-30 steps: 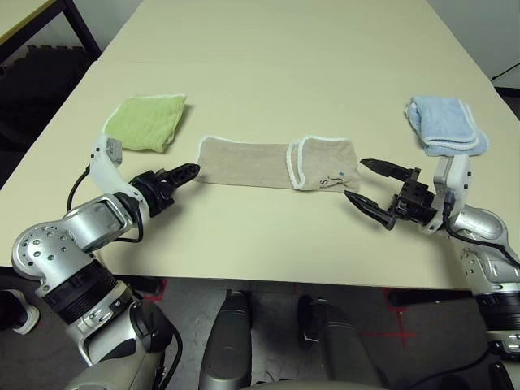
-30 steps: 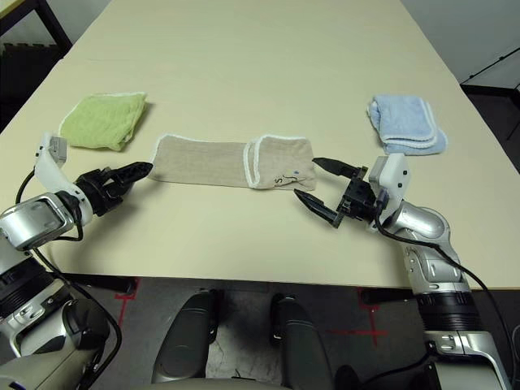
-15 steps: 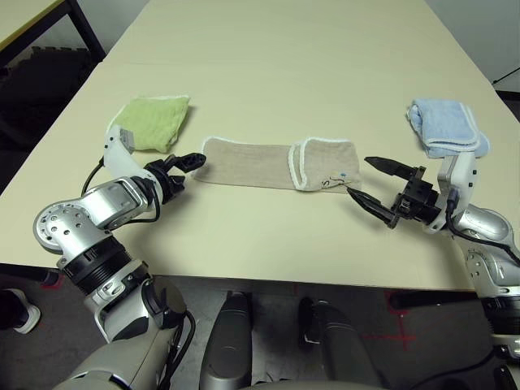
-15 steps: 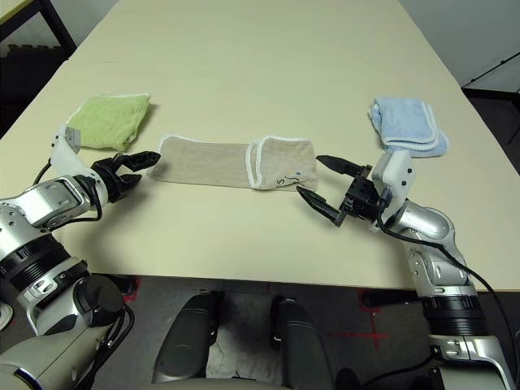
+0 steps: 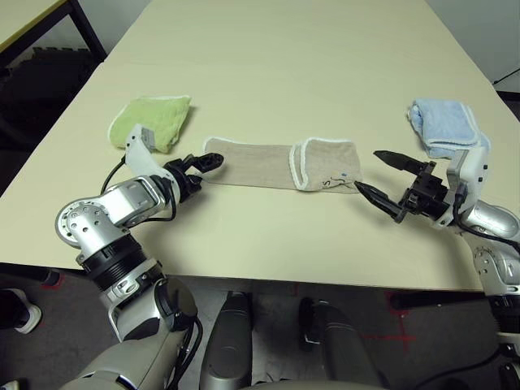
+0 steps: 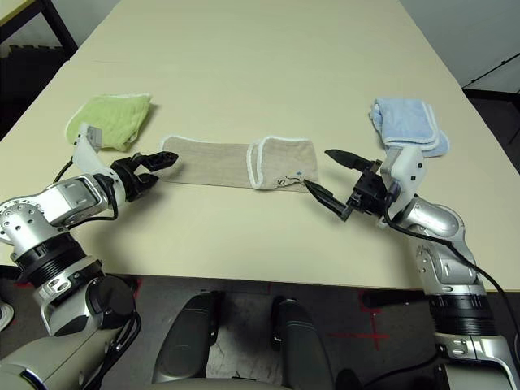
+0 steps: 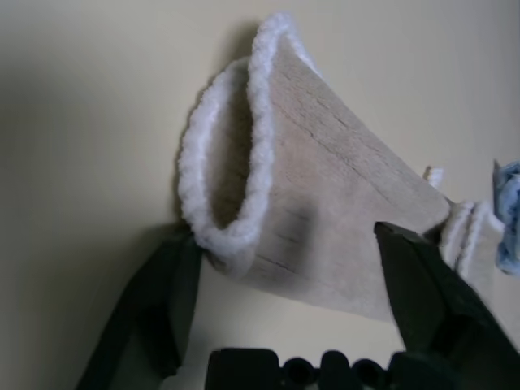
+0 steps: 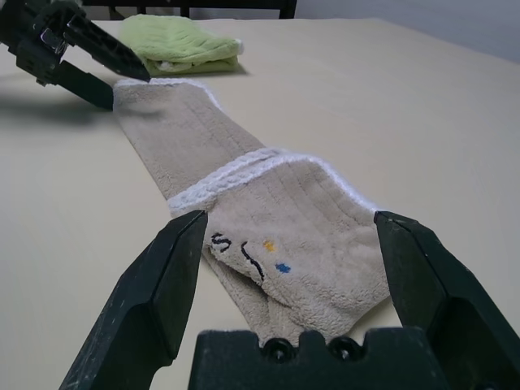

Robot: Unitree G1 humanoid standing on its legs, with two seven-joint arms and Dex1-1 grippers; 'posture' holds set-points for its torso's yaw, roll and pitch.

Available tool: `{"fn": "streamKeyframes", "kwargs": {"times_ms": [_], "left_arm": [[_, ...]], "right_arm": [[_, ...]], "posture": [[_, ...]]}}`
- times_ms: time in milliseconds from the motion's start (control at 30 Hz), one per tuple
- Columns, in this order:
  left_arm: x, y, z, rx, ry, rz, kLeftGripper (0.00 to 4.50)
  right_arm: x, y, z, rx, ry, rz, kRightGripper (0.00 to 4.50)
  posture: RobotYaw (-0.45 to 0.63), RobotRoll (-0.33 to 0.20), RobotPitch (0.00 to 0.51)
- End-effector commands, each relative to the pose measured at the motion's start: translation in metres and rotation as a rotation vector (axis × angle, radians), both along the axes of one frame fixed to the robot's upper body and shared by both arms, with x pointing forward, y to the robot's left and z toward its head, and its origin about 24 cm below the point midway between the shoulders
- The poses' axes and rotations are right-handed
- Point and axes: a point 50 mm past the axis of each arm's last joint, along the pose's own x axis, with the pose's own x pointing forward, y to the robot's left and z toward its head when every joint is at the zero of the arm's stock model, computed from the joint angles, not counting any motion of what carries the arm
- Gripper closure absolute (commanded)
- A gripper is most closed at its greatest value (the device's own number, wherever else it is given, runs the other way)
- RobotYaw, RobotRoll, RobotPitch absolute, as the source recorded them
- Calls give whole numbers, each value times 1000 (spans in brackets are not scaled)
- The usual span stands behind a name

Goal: Fold the towel and set it aside.

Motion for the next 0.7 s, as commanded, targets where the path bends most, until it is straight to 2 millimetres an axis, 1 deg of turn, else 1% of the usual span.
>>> {"fn": "streamKeyframes", "kwargs": {"times_ms": [33,267,467,600,700], "left_arm": [[1,-3,-19,36,97,-21,1717],[5,-4,-12,77,58,-31,4465],[6,-9,14,110,-41,-113,4465],[6,-19,33,126,-116,-190,4465],[5,-30,44,123,-176,-259,4465]], "right_arm": [[-4,-5,0,-4,4,-21,0],[-5,-4,-1,10,11,-27,0],[-5,-3,-4,17,18,-30,0],[-6,-4,-7,17,31,-32,0],[-7,-5,-10,18,40,-37,0]], "posture": [[159,0,206],[162,0,204],[171,0,196],[178,0,189],[178,0,188]]}}
